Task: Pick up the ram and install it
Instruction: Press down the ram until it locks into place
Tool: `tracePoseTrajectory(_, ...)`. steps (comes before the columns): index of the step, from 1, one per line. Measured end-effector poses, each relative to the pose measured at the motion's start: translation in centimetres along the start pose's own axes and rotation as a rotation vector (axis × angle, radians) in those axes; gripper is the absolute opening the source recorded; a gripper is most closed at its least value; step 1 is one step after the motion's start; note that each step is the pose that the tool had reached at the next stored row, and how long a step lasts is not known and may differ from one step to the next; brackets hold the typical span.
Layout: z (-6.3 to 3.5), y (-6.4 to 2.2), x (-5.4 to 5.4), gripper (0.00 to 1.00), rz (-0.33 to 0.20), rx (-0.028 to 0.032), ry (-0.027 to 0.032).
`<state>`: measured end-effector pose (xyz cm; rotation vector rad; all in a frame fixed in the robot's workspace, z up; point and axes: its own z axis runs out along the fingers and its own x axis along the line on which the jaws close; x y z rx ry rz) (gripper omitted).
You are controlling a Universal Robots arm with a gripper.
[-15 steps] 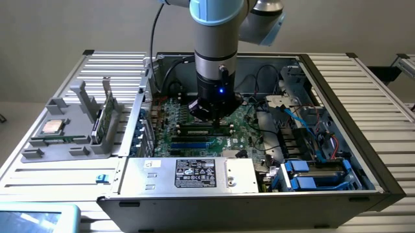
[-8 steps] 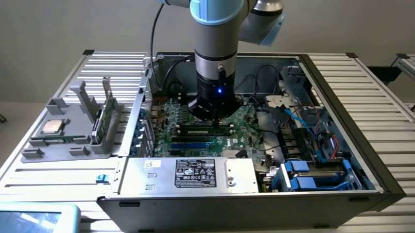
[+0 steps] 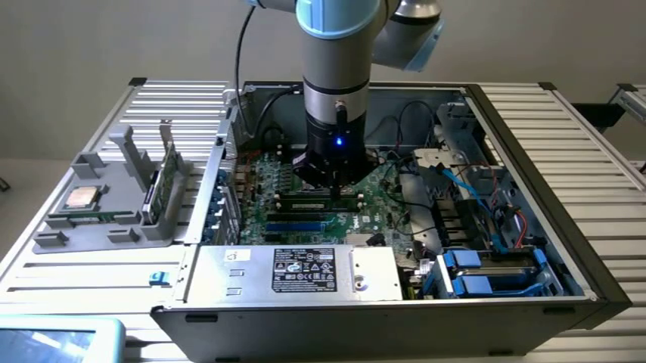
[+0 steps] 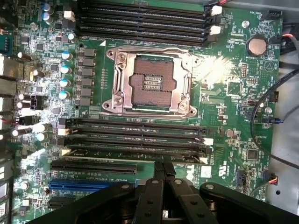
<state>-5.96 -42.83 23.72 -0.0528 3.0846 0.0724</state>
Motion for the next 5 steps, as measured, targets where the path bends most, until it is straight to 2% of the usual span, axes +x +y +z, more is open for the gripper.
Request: tracePoseTrajectory(5,0.0,0.0,0.01,0.09,0.0,0.0001,-0.0001)
